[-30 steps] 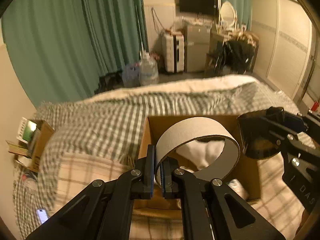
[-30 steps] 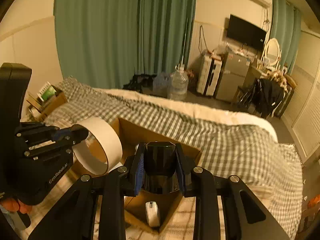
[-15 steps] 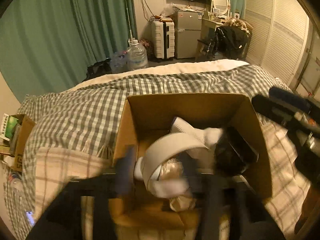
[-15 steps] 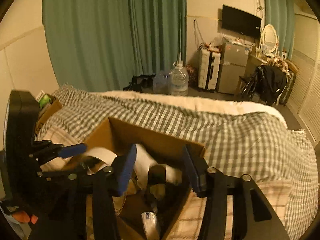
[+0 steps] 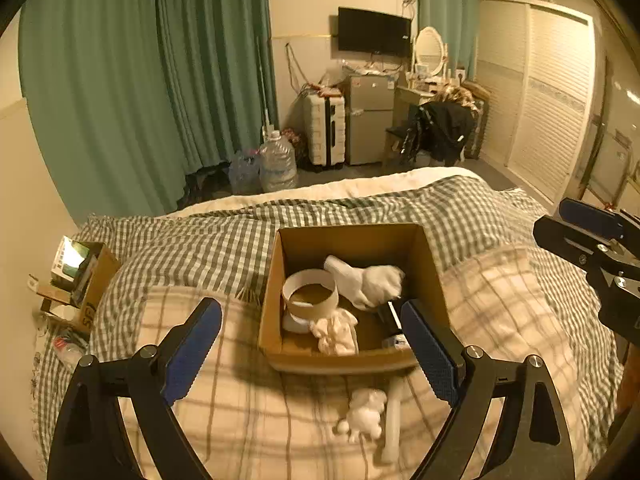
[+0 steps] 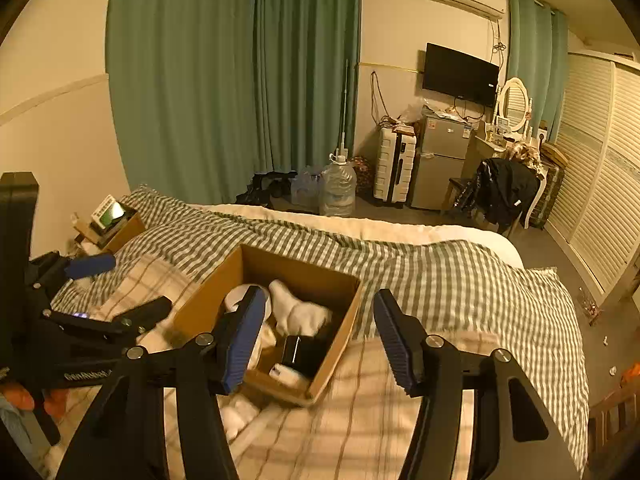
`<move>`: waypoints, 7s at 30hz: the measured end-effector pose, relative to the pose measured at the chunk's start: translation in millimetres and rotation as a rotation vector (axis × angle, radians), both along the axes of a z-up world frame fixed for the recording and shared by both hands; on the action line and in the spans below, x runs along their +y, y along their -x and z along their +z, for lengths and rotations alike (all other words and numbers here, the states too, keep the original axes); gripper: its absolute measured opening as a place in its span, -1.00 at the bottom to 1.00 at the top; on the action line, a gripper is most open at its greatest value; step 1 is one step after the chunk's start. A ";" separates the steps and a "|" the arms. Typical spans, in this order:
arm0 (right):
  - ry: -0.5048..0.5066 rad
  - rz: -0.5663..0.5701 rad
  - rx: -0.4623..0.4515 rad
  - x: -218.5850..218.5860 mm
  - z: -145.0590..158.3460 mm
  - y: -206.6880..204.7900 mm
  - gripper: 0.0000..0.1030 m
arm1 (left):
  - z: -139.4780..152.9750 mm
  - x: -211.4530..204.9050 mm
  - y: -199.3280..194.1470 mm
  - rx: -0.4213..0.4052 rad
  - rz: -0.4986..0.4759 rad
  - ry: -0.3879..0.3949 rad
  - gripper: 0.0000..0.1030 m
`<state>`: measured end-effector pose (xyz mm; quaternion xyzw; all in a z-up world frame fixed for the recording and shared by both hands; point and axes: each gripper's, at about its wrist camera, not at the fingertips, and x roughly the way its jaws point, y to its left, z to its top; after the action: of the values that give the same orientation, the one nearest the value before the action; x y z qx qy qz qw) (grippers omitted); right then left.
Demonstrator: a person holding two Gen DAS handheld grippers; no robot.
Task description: Organize objects
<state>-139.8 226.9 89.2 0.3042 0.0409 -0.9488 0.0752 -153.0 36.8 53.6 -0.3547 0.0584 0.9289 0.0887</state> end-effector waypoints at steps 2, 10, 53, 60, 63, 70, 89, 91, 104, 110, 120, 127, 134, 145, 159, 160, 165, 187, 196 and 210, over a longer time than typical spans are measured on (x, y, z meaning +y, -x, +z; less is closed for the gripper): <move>-0.008 -0.002 0.006 -0.4 -1.1 -20.1 0.19 | 0.1 -4.9 -18.5 0.024 -0.008 -0.006 1.00; -0.017 -0.017 -0.030 -7.5 -51.6 -64.4 0.22 | -46.1 -30.7 -60.0 0.043 0.060 -0.073 1.00; 0.042 0.132 -0.393 -47.6 -198.2 -45.9 -0.65 | -156.4 -20.1 -50.7 -0.157 0.122 0.074 1.00; 0.017 0.180 -0.537 -58.8 -235.0 -43.8 -0.52 | -155.1 -40.1 -52.3 -0.173 0.176 0.042 1.00; 0.006 0.183 -0.535 -60.7 -234.9 -45.4 -0.62 | -157.4 -39.7 -54.4 -0.177 0.164 0.037 1.00; 0.025 0.149 -0.433 -52.3 -207.3 -62.8 -0.83 | -160.4 -35.1 -57.2 -0.179 0.138 0.031 1.00; 0.019 0.029 -0.339 -8.7 -182.8 -45.2 -0.83 | -202.9 51.1 -26.5 -0.316 -0.061 0.069 0.53; 0.034 0.033 -0.343 -6.4 -185.0 -43.2 -0.83 | -211.9 52.2 -23.7 -0.356 -0.066 0.061 0.06; 0.040 0.036 -0.259 -8.6 -153.2 -65.6 -0.83 | -159.7 28.8 -57.5 -0.267 -0.038 -0.064 -0.23; 0.021 0.056 -0.188 -20.1 -117.7 -84.3 -0.83 | -114.4 19.9 -75.9 -0.184 -0.036 -0.113 -0.23; -0.086 0.100 -0.037 -41.2 -41.7 -90.0 -0.83 | -40.4 3.5 -74.9 -0.046 -0.023 -0.113 -0.23; -0.140 0.114 0.041 -51.1 -1.1 -56.0 -0.83 | 1.5 -4.1 -43.0 0.014 -0.029 -0.132 -0.23; -0.149 0.121 0.048 -60.8 13.5 12.1 -0.83 | 16.0 -2.1 13.0 0.039 -0.019 -0.109 -0.23; -0.110 0.128 -0.076 -55.5 -45.5 107.9 -0.83 | -49.5 15.8 107.0 -0.079 -0.013 -0.033 -0.22; -0.098 0.144 -0.269 -51.2 -148.0 142.2 -0.75 | -135.9 21.7 127.9 -0.209 -0.032 0.019 -0.22; -0.097 0.145 -0.271 -50.7 -147.9 141.7 -0.68 | -135.2 22.5 127.3 -0.202 -0.031 0.024 -0.18; -0.114 0.100 -0.226 -42.8 -127.1 134.5 -0.26 | -113.6 21.0 125.4 -0.161 -0.018 0.039 0.39; -0.001 -0.056 0.178 11.4 82.4 -52.4 0.80 | 87.9 -4.2 -44.7 0.288 -0.006 -0.060 1.00; 0.038 -0.168 0.227 26.0 71.5 -112.3 0.99 | 85.1 -28.8 -108.4 0.375 0.043 -0.133 1.00; 0.055 -0.188 0.229 11.1 -44.2 -95.6 0.99 | -17.5 -24.7 -117.5 0.390 0.143 -0.035 1.00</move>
<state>-44.2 238.0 45.0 0.1943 -0.0055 -0.9809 -0.0109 -35.5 12.1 36.1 -0.1698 0.0332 0.9848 0.0158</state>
